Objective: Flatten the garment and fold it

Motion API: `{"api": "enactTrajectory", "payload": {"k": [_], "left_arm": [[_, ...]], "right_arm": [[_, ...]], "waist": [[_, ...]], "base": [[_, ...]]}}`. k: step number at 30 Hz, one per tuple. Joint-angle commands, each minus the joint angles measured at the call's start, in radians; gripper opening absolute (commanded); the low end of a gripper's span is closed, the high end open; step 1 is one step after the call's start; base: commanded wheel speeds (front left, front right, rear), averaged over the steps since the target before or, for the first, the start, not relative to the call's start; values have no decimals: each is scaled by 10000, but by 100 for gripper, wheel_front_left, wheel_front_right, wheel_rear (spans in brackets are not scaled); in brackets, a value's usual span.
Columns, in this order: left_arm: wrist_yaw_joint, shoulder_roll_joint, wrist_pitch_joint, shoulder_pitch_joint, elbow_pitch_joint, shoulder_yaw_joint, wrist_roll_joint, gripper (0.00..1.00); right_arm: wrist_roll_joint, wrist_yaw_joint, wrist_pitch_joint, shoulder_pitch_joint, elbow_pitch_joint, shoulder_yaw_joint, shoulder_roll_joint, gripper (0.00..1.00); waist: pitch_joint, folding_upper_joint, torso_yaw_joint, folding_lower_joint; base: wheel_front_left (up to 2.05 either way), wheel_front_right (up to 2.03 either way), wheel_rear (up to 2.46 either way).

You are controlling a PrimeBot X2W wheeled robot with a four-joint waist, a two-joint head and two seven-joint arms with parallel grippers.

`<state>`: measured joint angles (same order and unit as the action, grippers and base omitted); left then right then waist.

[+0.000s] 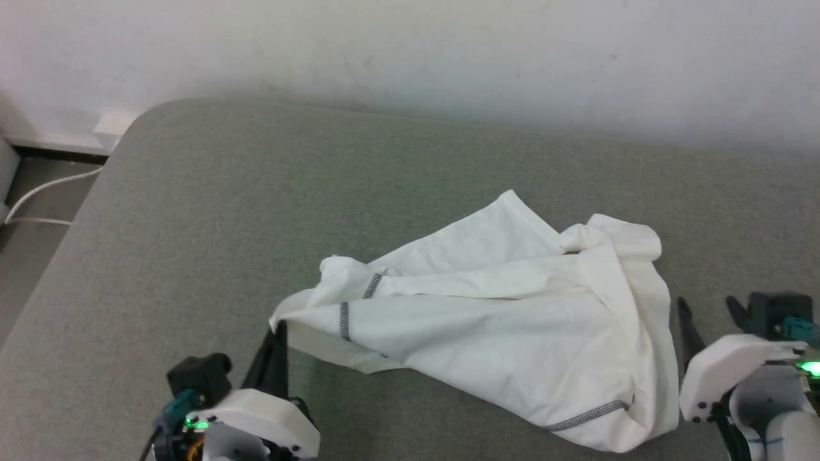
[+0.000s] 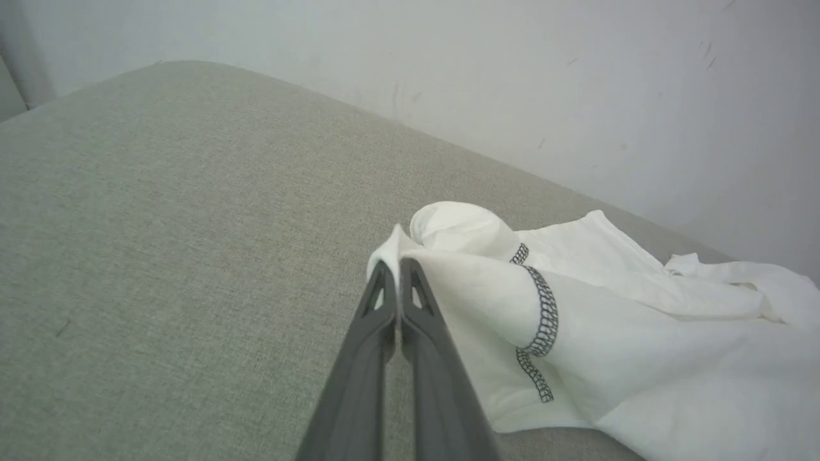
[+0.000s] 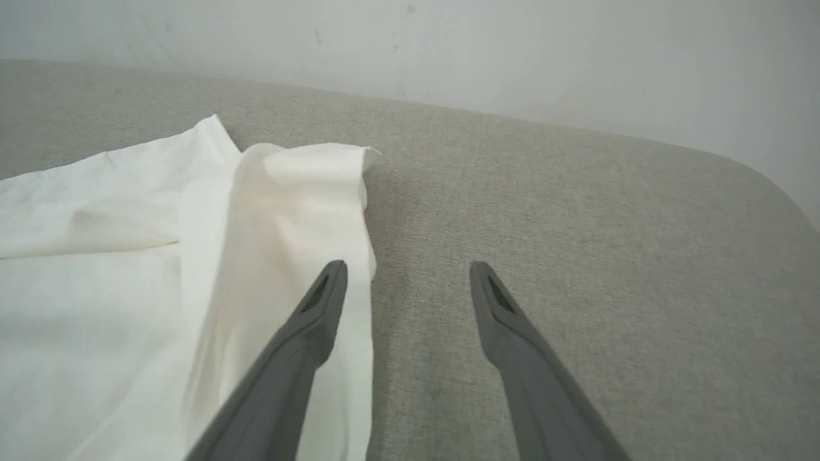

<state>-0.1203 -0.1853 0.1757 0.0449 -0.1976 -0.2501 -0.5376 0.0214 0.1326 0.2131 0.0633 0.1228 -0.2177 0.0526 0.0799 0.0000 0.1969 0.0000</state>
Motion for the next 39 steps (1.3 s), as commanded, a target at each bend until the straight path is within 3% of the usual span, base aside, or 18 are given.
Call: {"api": "enactTrajectory", "payload": {"k": [1,2,3,15,16,17,22,26,34,39], "left_arm": [[-13,3,-77,-89,26,-64,-25,20],[-28,26,-171,-107,62,-145,-8,89],[-68,62,-195,-103,99,-205,30,100],[123,368,204,243,-226,-754,307,100],[133,364,223,266,-270,-755,306,100],[137,358,248,288,-308,-747,305,100],[106,286,340,365,-511,-662,293,100],[114,232,401,363,-636,-623,271,100],[85,198,520,272,-619,-550,211,100],[172,251,505,416,-715,-707,228,100]], "right_arm": [[-99,-19,48,196,81,66,-24,100],[-198,-19,160,309,282,139,-23,100],[-223,-19,306,403,505,254,19,100],[-568,-19,1521,1021,2868,705,377,100],[-642,-19,1528,1029,2973,820,428,57],[-709,-19,1500,1039,3051,921,481,0],[-1152,-19,1220,1069,3145,1262,717,0],[-1136,-19,812,1029,2679,892,945,0],[-504,-19,897,158,150,-1507,631,0],[168,-19,1735,-942,-1499,-3294,144,0]], "waist": [[-11,0,323,0],[-3,0,391,0],[9,0,450,0],[328,0,706,0],[356,0,681,0],[380,0,651,0],[318,0,379,0],[100,0,9,0],[-162,0,-901,0],[-77,0,-1217,0]], "base": [[0,0,0],[0,0,0],[0,0,0],[0,0,0],[0,0,0],[0,0,0],[0,0,0],[0,0,0],[0,0,0],[0,0,0]]}}
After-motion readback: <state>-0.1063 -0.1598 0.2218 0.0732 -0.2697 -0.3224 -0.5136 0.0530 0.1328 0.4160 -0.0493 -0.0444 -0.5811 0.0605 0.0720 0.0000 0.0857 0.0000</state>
